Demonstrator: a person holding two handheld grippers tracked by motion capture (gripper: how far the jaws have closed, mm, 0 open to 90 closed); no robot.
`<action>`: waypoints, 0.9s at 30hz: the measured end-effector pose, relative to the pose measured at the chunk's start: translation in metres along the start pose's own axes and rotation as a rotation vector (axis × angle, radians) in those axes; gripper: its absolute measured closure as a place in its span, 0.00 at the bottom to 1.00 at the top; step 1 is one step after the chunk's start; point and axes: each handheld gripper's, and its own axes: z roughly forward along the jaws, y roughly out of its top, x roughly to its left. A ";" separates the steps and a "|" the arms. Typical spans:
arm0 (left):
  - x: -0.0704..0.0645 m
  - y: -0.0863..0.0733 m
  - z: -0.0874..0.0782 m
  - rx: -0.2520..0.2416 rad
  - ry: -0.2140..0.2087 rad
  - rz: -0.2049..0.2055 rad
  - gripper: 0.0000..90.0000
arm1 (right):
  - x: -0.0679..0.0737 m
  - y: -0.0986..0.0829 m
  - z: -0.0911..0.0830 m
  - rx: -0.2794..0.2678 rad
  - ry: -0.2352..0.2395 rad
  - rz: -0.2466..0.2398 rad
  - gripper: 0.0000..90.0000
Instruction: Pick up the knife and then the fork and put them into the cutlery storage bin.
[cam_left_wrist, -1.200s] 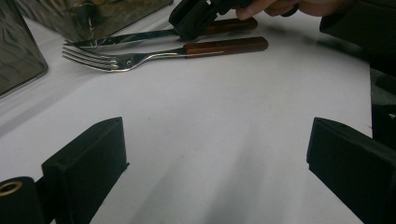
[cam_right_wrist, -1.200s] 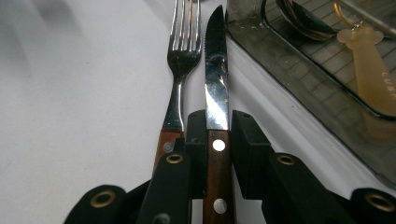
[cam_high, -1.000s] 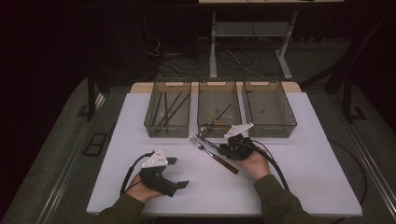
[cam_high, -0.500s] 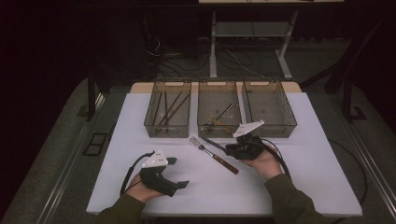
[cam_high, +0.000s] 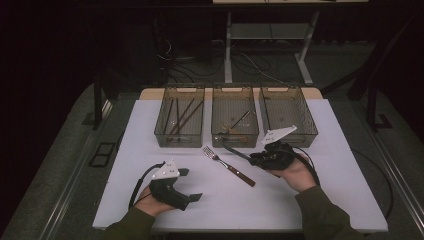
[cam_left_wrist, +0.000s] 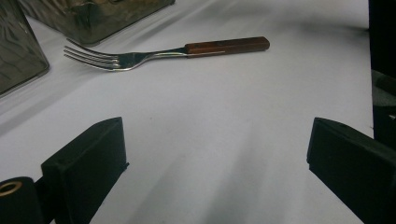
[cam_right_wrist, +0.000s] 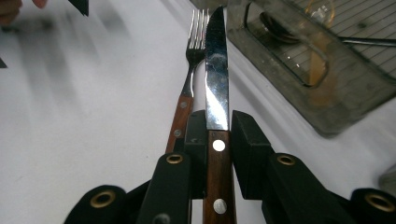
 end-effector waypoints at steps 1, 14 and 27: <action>0.000 0.000 0.000 0.000 0.001 0.000 0.04 | -0.001 0.000 -0.003 -0.003 0.001 0.002 0.86; 0.001 -0.001 0.000 -0.002 0.031 -0.008 0.00 | -0.016 0.006 -0.042 -0.062 -0.040 0.029 0.85; 0.004 -0.003 -0.001 -0.012 0.050 0.007 0.00 | -0.048 0.019 -0.071 -0.108 -0.117 0.085 0.85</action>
